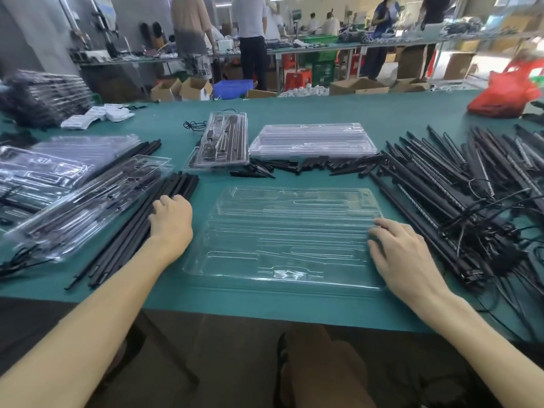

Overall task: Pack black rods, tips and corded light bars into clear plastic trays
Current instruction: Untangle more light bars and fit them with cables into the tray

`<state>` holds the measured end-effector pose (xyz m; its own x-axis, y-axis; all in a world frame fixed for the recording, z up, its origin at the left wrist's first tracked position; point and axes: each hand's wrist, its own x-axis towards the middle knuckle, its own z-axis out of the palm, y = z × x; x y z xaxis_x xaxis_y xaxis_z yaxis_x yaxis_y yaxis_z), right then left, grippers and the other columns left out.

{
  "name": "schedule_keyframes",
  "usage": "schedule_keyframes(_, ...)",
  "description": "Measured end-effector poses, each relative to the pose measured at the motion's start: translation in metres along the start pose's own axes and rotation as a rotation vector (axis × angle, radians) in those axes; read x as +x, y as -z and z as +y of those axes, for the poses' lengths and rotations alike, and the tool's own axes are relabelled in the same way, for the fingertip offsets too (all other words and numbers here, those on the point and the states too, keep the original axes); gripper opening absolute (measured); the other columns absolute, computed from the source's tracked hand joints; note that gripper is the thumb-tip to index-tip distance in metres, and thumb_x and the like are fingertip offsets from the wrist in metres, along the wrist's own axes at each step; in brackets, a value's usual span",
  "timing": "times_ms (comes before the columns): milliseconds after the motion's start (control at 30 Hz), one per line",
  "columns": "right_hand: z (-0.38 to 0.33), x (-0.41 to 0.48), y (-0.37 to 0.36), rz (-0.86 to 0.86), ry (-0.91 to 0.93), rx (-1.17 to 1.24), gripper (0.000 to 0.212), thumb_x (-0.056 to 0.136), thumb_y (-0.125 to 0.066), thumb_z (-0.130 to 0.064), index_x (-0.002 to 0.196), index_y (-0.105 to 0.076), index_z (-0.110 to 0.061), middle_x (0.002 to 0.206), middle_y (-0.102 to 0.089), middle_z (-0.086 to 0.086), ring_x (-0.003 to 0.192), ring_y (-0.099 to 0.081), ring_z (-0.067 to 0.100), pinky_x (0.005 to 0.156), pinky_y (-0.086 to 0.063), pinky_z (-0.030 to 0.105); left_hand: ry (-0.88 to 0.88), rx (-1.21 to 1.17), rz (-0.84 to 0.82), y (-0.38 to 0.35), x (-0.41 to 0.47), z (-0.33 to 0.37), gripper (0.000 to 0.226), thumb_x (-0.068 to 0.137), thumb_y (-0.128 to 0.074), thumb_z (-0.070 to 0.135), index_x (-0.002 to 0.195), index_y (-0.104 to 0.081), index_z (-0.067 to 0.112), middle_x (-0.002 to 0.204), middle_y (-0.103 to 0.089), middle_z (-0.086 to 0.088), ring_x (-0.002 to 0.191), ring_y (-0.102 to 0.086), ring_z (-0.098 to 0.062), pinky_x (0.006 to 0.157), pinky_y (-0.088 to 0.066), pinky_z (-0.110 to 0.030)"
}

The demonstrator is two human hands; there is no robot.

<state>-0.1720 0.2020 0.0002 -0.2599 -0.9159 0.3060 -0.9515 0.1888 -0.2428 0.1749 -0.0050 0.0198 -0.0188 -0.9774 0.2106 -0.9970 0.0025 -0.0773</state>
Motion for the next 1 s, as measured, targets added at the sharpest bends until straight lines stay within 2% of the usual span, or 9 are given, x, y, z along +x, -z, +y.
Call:
schedule_keyframes(100,0.006,0.000,0.001,-0.001,-0.008,0.080,0.026,0.099,-0.058,-0.018,0.119,-0.068,-0.004,0.140,-0.058,0.006,0.130,-0.049,0.027,0.107,-0.042,0.044,0.007,-0.048,0.003,0.012,0.008,0.007,0.030,0.095,-0.058,0.003,0.121,-0.050,-0.011,0.127,-0.043,-0.030,0.113,-0.049,-0.045,0.088,-0.049,-0.051)
schedule_keyframes(167,0.007,0.000,0.002,0.007,-0.008,0.131,0.025,0.098,-0.060,-0.018,0.118,-0.069,-0.005,0.140,-0.058,0.002,0.130,-0.048,0.024,0.109,-0.041,0.041,-0.032,-0.121,0.052,0.021,0.016,0.015,0.018,0.098,-0.053,0.004,0.113,-0.053,-0.007,0.123,-0.040,-0.026,0.096,-0.055,-0.045,0.078,-0.045,-0.050)
schedule_keyframes(233,0.007,-0.001,0.000,0.029,-0.033,0.197,0.023,0.098,-0.061,-0.017,0.117,-0.069,-0.008,0.140,-0.057,-0.002,0.131,-0.046,0.020,0.109,-0.039,0.039,-0.115,-0.241,0.099,0.029,0.026,0.029,0.011,0.102,-0.048,0.009,0.105,-0.056,0.002,0.114,-0.040,-0.018,0.077,-0.055,-0.037,0.074,-0.041,-0.047)
schedule_keyframes(300,0.008,-0.002,-0.002,0.044,-0.057,0.244,0.023,0.097,-0.061,-0.017,0.118,-0.069,-0.009,0.140,-0.057,-0.005,0.132,-0.044,0.017,0.110,-0.037,0.037,-0.227,-0.381,0.104,0.035,0.036,0.047,0.015,0.104,-0.047,0.015,0.101,-0.061,0.010,0.109,-0.043,-0.011,0.070,-0.053,-0.025,0.073,-0.042,-0.042)
schedule_keyframes(467,0.013,-0.001,-0.008,0.061,-0.063,0.268,0.023,0.097,-0.062,-0.019,0.117,-0.069,-0.012,0.138,-0.057,-0.009,0.131,-0.044,0.012,0.108,-0.038,0.031,-0.435,-0.366,0.082,0.031,0.063,0.102,0.014,0.102,-0.056,0.016,0.111,-0.066,0.011,0.102,-0.045,-0.003,0.079,-0.056,-0.024,0.071,-0.043,-0.035)
schedule_keyframes(633,0.014,0.000,-0.013,0.079,-0.068,0.293,0.019,0.095,-0.063,-0.019,0.112,-0.070,-0.014,0.133,-0.057,-0.013,0.127,-0.043,0.005,0.105,-0.032,0.021,-0.438,-0.219,0.088,0.015,0.090,0.134,0.020,0.099,-0.055,0.001,0.114,-0.064,0.009,0.109,-0.050,-0.008,0.090,-0.058,-0.028,0.079,-0.052,-0.045)
schedule_keyframes(767,0.014,0.001,-0.015,0.102,-0.064,0.293,0.014,0.093,-0.064,-0.015,0.106,-0.071,-0.014,0.130,-0.059,-0.011,0.124,-0.046,0.008,0.102,-0.029,0.015,-0.408,-0.294,0.061,0.003,0.094,0.146,0.014,0.101,-0.054,0.011,0.112,-0.060,0.004,0.114,-0.051,-0.010,0.093,-0.057,-0.031,0.080,-0.051,-0.046)
schedule_keyframes(867,0.015,0.001,-0.017,0.108,-0.056,0.278,0.015,0.094,-0.063,-0.015,0.107,-0.070,-0.014,0.130,-0.058,-0.011,0.124,-0.046,0.008,0.102,-0.029,0.014,-0.549,-0.436,0.057,0.004,0.078,0.159,0.023,0.104,-0.053,0.025,0.116,-0.059,0.006,0.113,-0.050,-0.007,0.091,-0.058,-0.026,0.080,-0.048,-0.038)
schedule_keyframes(1000,0.015,0.001,-0.019,0.109,-0.043,0.250,0.016,0.094,-0.062,-0.016,0.108,-0.069,-0.013,0.131,-0.057,-0.011,0.124,-0.046,0.009,0.101,-0.031,0.015,-0.771,-0.479,0.123,0.036,0.045,0.177,0.029,0.107,-0.046,0.029,0.110,-0.062,0.005,0.104,-0.056,-0.008,0.083,-0.062,-0.033,0.080,-0.050,-0.048)
